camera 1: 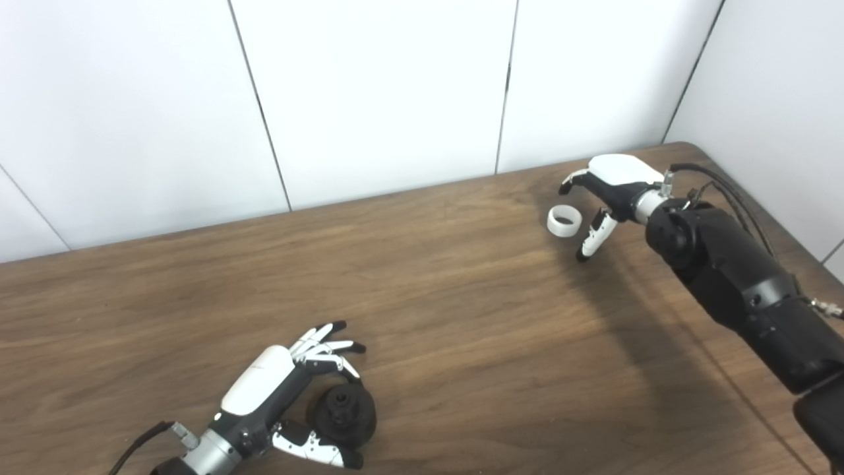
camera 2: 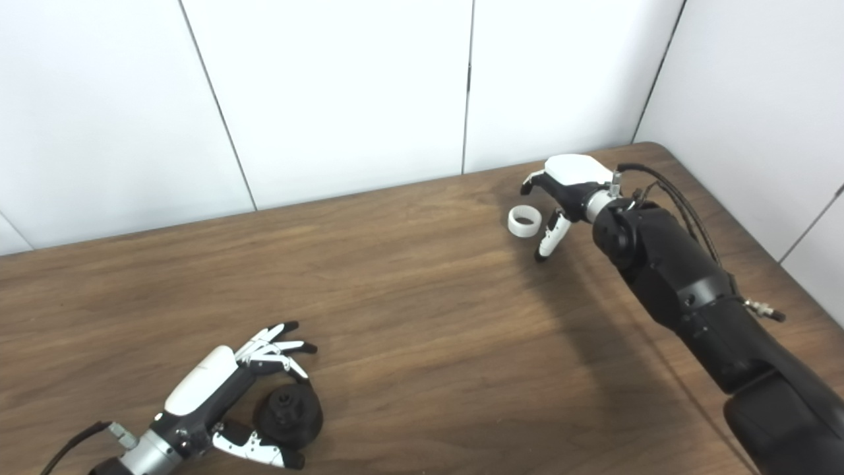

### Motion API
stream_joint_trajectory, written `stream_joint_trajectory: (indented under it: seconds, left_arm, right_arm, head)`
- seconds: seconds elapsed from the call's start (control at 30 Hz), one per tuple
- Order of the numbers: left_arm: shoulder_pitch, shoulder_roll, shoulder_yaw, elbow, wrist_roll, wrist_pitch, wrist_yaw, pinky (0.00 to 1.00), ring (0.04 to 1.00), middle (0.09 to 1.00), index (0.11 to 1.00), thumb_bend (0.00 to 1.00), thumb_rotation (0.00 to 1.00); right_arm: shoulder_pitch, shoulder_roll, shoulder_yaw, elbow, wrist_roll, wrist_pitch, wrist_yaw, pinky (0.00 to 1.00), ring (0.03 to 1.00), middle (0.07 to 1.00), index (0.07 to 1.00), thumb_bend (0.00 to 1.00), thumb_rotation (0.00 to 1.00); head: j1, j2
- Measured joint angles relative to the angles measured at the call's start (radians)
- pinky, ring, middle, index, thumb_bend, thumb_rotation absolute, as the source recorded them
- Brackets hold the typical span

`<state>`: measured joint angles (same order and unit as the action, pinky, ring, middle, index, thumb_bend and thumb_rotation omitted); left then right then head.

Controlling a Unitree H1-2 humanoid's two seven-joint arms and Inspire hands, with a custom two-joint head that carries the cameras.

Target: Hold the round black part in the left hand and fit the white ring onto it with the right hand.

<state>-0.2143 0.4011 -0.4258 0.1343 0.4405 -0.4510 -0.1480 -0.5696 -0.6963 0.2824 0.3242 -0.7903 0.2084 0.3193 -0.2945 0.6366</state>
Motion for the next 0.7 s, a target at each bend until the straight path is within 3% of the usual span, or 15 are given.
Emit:
stream_joint_trajectory:
  seconds: [0.7]
  left_arm:
    - [0.016, -0.007, 0.022, -0.006, 0.0, 0.0, -0.013, 1.0, 0.99, 0.84, 0.482, 0.52, 0.05]
  right_arm:
    - [-0.017, 0.013, 0.022, 0.014, -0.005, -0.019, -0.021, 0.99, 0.988, 0.898, 0.736, 0.8, 0.18]
  head:
    - [0.011, 0.008]
